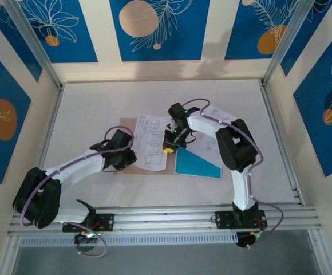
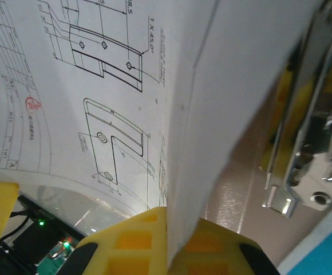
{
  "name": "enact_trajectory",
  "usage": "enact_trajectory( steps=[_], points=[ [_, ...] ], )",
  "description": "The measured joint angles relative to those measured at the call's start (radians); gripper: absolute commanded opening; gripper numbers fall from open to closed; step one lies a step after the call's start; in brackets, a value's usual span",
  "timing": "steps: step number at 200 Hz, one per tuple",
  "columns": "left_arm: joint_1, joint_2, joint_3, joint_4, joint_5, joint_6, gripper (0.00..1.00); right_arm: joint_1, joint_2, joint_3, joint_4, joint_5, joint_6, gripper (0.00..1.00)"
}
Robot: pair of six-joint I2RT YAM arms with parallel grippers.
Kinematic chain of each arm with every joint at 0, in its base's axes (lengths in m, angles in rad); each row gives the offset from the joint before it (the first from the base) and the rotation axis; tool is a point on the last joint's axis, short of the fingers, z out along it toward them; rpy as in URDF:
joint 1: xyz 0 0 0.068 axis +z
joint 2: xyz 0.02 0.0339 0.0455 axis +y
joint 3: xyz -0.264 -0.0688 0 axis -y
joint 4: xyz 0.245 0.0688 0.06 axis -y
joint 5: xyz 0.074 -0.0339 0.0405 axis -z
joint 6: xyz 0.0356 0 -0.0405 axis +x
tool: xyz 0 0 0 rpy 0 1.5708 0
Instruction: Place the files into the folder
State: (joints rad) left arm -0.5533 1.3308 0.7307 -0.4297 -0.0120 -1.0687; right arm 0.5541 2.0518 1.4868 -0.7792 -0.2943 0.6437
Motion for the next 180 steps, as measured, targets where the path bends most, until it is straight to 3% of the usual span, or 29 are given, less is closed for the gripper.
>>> enact_trajectory(
  steps=[27, 62, 119, 180],
  points=[
    [0.028, -0.021, 0.001, -0.048, 0.001, 0.017, 0.36, -0.038, -0.016, 0.004, -0.029, 0.043, -0.064, 0.00],
    [0.152, -0.017, 0.001, -0.120, 0.021, 0.052, 0.34, -0.096, -0.069, 0.015, -0.069, 0.093, -0.178, 0.00],
    [0.307, 0.043, 0.003, -0.177, 0.069, 0.129, 0.16, -0.125, -0.155, 0.019, -0.101, 0.170, -0.288, 0.00],
    [0.329, 0.076, 0.002, -0.186, 0.097, 0.182, 0.00, -0.093, -0.246, 0.036, -0.108, 0.266, -0.339, 0.00]
  ],
)
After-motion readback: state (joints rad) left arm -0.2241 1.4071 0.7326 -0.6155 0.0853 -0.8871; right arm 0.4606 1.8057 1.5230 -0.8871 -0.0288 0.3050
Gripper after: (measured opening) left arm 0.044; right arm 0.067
